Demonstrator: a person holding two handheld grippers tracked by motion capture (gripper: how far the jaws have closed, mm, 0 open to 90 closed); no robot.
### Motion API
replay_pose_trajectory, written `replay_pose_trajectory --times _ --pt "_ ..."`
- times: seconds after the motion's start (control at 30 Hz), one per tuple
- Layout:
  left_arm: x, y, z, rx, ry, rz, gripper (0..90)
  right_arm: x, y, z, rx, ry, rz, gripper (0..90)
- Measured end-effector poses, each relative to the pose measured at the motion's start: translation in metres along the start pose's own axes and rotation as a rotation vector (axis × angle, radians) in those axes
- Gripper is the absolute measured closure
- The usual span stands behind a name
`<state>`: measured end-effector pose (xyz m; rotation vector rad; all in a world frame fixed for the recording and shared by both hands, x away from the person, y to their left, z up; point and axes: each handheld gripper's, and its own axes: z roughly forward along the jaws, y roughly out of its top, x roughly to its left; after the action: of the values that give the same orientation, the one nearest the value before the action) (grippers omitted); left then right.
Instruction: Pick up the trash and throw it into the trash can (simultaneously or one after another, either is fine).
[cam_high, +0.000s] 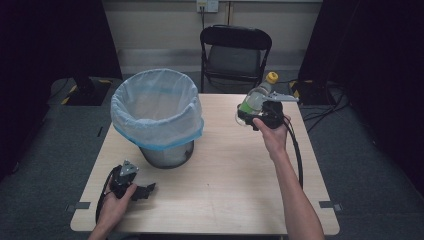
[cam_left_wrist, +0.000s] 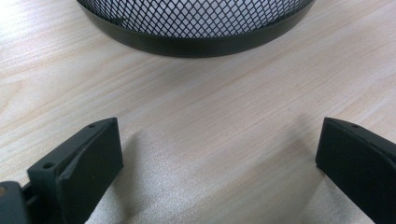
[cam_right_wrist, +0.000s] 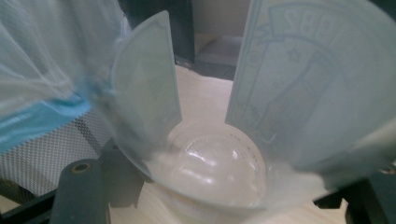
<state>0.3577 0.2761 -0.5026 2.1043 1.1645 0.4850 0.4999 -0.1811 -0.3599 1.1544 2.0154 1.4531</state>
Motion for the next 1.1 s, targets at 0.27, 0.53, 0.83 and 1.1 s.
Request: replay_pose_trajectory --times 0.27,0.53,0.83,1.1 --pt "0.0 0.0 0.0 0.0 0.0 0.0 0.1 0.016 0.023 0.003 -0.055 0.035 -0.012 27.9" --pt "0.0 0.0 0.0 0.002 0.0 0.003 0.0 0.026 0.035 0.001 -0.104 0.06 -0.009 27.9" --pt "0.0 0.0 0.0 0.002 0.0 0.002 0.0 0.033 0.05 -0.004 -0.132 0.067 -0.034 28.0" --pt "0.0 0.0 0.0 0.002 0.0 0.003 0.1 0.041 0.064 -0.007 -0.156 0.087 -0.048 27.9"
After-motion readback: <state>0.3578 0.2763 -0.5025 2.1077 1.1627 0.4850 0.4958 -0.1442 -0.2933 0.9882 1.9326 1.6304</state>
